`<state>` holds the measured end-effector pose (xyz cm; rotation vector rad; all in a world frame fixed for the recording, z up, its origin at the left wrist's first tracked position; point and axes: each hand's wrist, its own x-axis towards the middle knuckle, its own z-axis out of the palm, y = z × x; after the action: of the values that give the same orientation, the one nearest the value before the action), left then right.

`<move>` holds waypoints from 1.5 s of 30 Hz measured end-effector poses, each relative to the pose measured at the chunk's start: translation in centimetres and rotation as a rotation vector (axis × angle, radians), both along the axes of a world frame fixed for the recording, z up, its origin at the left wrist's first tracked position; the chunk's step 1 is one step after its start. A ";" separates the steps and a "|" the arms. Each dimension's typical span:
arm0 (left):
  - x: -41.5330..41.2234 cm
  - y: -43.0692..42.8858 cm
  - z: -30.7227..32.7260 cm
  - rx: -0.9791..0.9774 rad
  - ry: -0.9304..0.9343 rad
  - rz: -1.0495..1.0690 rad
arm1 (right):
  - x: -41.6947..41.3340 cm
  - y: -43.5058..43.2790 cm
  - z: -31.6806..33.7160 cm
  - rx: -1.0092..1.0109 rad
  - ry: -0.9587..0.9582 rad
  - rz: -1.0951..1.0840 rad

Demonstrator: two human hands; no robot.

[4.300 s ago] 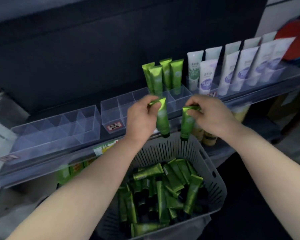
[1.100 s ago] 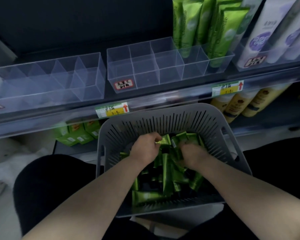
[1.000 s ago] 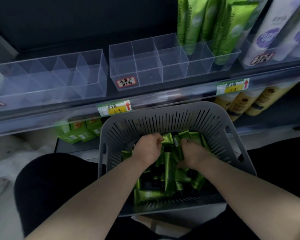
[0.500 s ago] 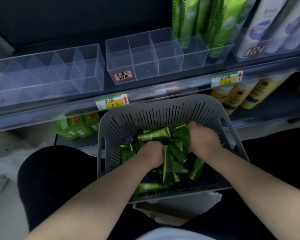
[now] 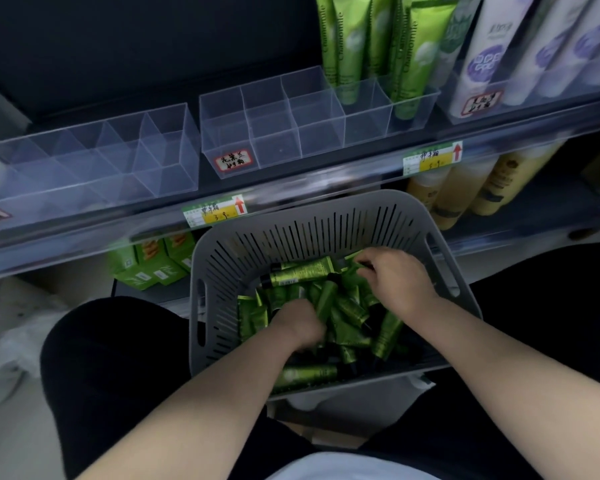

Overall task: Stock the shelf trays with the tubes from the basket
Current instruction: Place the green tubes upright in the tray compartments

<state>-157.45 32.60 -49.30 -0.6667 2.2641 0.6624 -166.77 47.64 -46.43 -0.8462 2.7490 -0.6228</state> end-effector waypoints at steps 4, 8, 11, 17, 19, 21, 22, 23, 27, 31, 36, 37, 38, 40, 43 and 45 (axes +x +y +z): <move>-0.5 -0.6 2.5 -0.082 0.241 0.046 | 0.3 -0.4 0.7 -0.017 0.053 0.018; -1.2 -1.4 4.8 -0.151 0.488 0.104 | -0.1 -0.5 2.1 -0.094 0.083 0.021; -1.7 -1.9 6.5 -0.121 0.617 0.106 | -0.6 -0.4 3.8 -0.175 0.136 0.050; -4.7 -3.8 12.2 -0.141 0.914 0.035 | -3.1 -0.2 9.7 -0.308 0.245 -0.040; -6.1 -4.1 14.7 -0.077 1.037 0.061 | -4.2 -0.3 11.8 -0.346 0.270 -0.040; -7.7 -4.3 17.3 0.003 1.158 0.127 | -5.1 -0.2 13.8 -0.377 0.310 -0.048; -8.6 -4.4 18.6 0.022 1.212 0.154 | -5.6 -0.1 14.5 -0.386 0.331 -0.059; -9.4 -4.4 19.9 0.036 1.262 0.176 | -6.1 0.1 15.2 -0.390 0.351 -0.071; -13.1 -4.1 24.1 0.074 1.427 0.194 | -7.9 0.9 17.0 -0.411 0.391 -0.109; -16.7 -3.6 25.6 -0.047 1.425 0.109 | -8.8 1.3 18.0 -0.406 0.408 -0.097; -19.9 -2.5 24.9 -0.220 1.231 -0.036 | -9.3 1.7 18.2 -0.370 0.419 -0.064; -20.2 -2.3 24.6 -0.239 1.210 -0.057 | -9.3 1.8 18.1 -0.366 0.425 -0.055; -20.5 -2.2 24.4 -0.250 1.192 -0.073 | -9.4 1.9 18.1 -0.361 0.429 -0.052; -21.0 -2.1 24.0 -0.252 1.144 -0.082 | -9.4 2.0 18.0 -0.353 0.430 -0.060; -21.2 -2.1 23.8 -0.269 1.108 -0.097 | -9.4 2.1 18.2 -0.346 0.426 -0.063; -21.0 -2.1 23.9 -0.305 1.140 -0.115 | -9.5 2.0 18.6 -0.346 0.422 -0.067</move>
<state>-178.50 30.50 -25.42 -0.2819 3.4730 0.7471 -176.29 49.60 -27.79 -1.0665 3.1041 -1.0654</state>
